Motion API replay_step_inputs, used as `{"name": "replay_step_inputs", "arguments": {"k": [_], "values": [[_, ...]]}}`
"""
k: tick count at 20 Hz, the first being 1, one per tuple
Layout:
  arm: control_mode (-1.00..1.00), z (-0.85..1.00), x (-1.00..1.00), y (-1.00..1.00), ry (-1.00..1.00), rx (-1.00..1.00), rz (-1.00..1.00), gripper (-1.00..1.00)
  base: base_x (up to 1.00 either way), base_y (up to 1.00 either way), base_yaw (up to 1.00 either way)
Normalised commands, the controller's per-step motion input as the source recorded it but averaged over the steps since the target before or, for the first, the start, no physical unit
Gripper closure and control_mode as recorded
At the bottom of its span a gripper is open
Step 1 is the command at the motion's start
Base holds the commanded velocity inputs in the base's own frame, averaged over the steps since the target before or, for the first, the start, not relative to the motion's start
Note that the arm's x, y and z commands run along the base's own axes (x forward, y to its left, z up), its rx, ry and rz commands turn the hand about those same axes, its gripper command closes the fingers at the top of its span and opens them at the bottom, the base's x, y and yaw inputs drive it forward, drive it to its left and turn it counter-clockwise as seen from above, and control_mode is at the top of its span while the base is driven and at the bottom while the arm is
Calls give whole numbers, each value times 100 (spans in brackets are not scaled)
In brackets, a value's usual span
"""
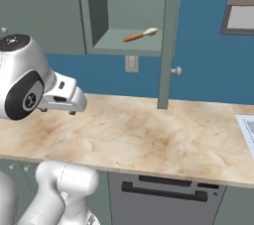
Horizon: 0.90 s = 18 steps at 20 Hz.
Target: Organize the utensils by type. Pick up the wooden spoons from the counter and place them in the open cabinet. Then pick up the metallic utensils from the counter and place them in the open drawer.
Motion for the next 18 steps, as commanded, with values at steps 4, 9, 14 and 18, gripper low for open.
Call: {"name": "replay_step_inputs", "arguments": {"k": [4,9,14,18], "values": [[100,0,0,0,0,0,0,-100,-44,39,41],[100,0,0,0,0,0,0,-100,-44,43,51],[100,0,0,0,0,0,0,-100,-31,57,58],[100,0,0,0,0,0,0,-100,-25,69,64]]}}
